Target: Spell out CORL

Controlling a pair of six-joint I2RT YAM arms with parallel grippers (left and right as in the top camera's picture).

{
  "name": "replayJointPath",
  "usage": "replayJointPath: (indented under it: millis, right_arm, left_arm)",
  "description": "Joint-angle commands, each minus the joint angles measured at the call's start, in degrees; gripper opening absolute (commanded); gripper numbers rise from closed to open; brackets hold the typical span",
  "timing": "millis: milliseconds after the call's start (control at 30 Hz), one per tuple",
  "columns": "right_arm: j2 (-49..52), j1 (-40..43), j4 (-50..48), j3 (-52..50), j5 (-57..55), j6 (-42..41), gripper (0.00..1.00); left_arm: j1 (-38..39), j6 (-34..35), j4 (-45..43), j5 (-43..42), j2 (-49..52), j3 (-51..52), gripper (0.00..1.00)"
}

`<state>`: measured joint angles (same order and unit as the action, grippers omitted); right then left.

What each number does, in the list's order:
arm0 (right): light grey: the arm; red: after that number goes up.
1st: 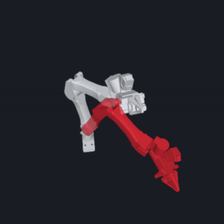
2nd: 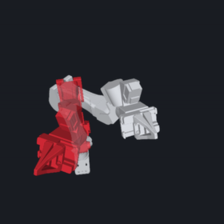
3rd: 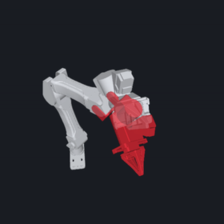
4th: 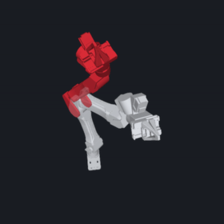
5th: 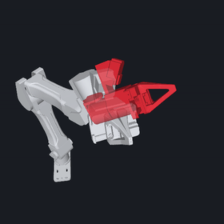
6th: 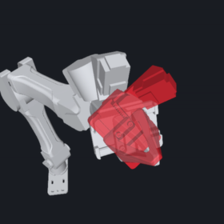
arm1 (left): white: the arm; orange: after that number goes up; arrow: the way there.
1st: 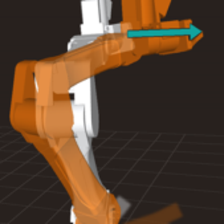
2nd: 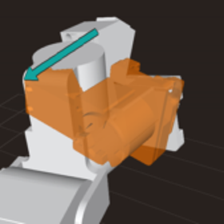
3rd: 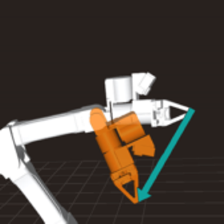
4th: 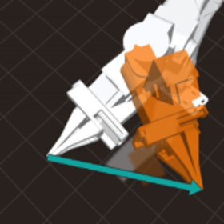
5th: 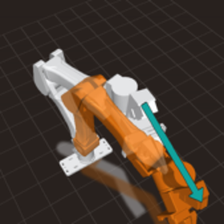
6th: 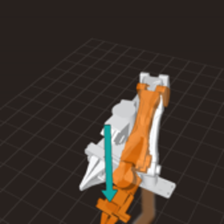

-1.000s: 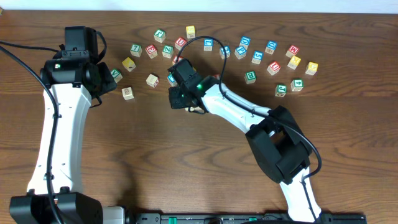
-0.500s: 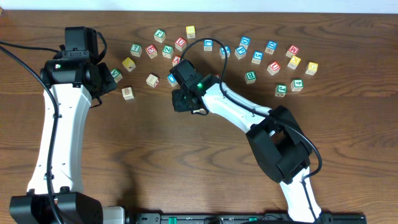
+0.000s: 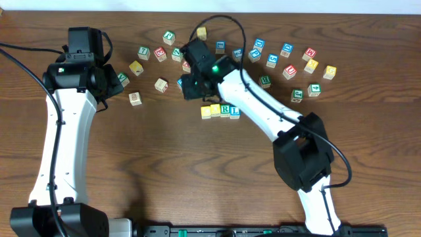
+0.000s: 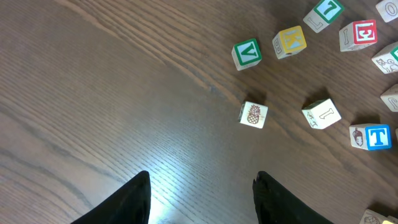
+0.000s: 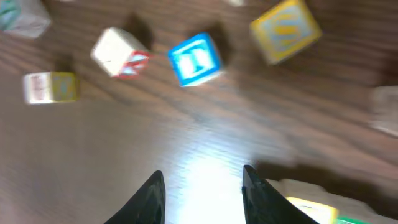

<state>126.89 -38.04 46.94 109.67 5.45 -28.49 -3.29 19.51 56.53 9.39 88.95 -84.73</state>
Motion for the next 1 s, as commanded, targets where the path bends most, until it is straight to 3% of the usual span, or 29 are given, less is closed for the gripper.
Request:
replayJointPath:
  millis: [0,400,667,967]
  right_arm:
    - [-0.17,1.84,2.27,-0.24,-5.44,1.33,0.35]
    - [-0.17,3.04,-2.78,-10.14,-11.08,-0.57,0.29]
    - [-0.11,3.15,-4.04,-12.09,-11.78,-1.31,0.23]
    - [-0.11,2.29,-2.95,-12.96,-11.5,-1.29,0.22]
  left_arm:
    - [-0.13,0.33,-0.09,0.74,0.76,0.9,0.52]
    - [-0.13,0.37,-0.44,0.72,0.76,0.9,0.52]
    - [-0.13,0.76,-0.44,0.7,0.76,0.9,0.52]
    - [-0.13,0.76,-0.44,0.72,0.76,0.9,0.52]
